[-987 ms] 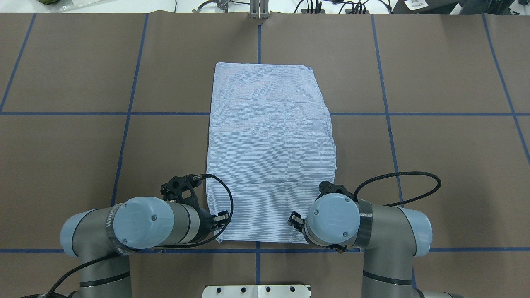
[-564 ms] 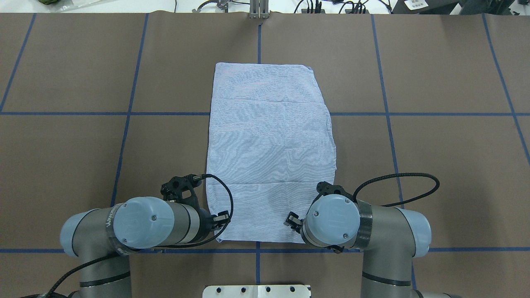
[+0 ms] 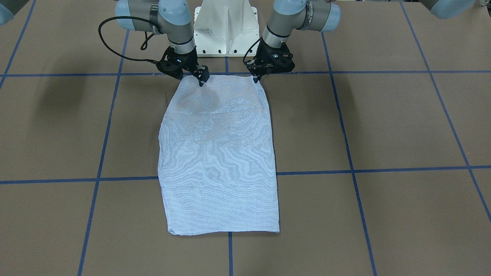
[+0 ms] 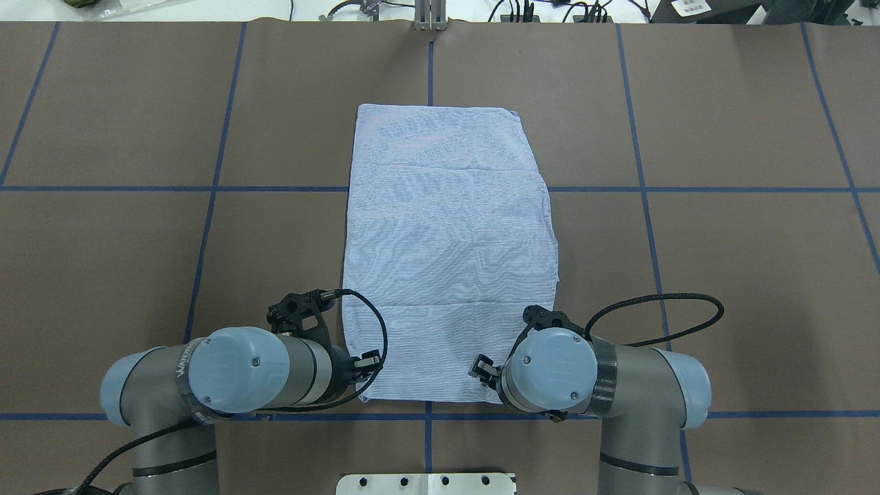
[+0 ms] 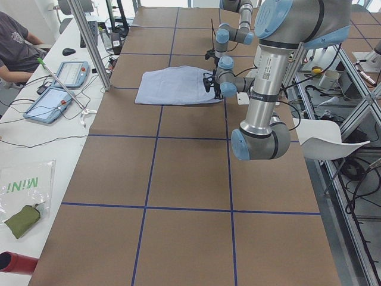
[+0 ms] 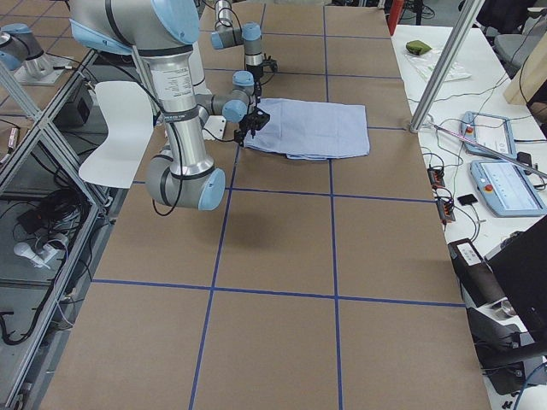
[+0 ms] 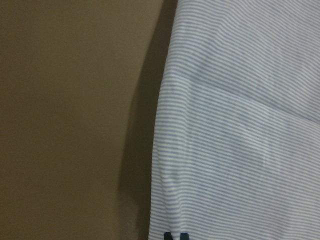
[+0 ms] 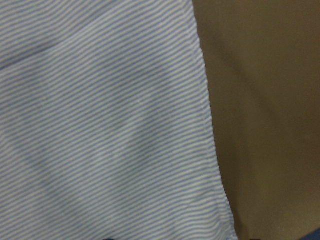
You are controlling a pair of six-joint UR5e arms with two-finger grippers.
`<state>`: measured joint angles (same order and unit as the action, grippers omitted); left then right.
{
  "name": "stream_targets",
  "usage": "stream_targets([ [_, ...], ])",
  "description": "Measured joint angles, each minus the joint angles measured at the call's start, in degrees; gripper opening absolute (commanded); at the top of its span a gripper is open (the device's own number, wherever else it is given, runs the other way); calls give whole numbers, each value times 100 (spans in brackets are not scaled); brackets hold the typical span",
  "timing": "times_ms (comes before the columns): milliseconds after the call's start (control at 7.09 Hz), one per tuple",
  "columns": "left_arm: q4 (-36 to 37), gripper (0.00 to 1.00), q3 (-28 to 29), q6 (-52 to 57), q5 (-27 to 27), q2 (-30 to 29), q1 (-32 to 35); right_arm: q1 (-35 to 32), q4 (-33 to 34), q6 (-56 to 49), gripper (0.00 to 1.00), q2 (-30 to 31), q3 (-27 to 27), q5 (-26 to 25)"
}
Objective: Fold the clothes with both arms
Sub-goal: 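Close both grippers on the near edge corners of the shirt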
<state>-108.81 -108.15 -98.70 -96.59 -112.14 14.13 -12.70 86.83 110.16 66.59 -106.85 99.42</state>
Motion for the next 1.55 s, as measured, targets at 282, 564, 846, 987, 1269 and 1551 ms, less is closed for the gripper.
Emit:
stream_targets([
  [282, 0, 0, 0, 0, 0, -1, -1, -11, 4, 5, 80, -4, 0, 12],
  [564, 0, 0, -1, 0, 0, -1, 2, -16, 24, 27, 34, -16, -14, 23],
  [846, 0, 0, 9, 0, 0, 4, 2, -18, 37, 46, 24, -30, -20, 24],
  [987, -2, 0, 11, 0, 0, 6, 2, -21, 41, 49, 13, -40, -21, 24],
  [1269, -6, 0, 13, 0, 0, 6, -2, -36, 31, 50, 0, -44, -9, 26],
  [1551, -3, 0, 13, 0, 0, 2, -6, -80, 19, 52, 0, -50, -8, 40],
])
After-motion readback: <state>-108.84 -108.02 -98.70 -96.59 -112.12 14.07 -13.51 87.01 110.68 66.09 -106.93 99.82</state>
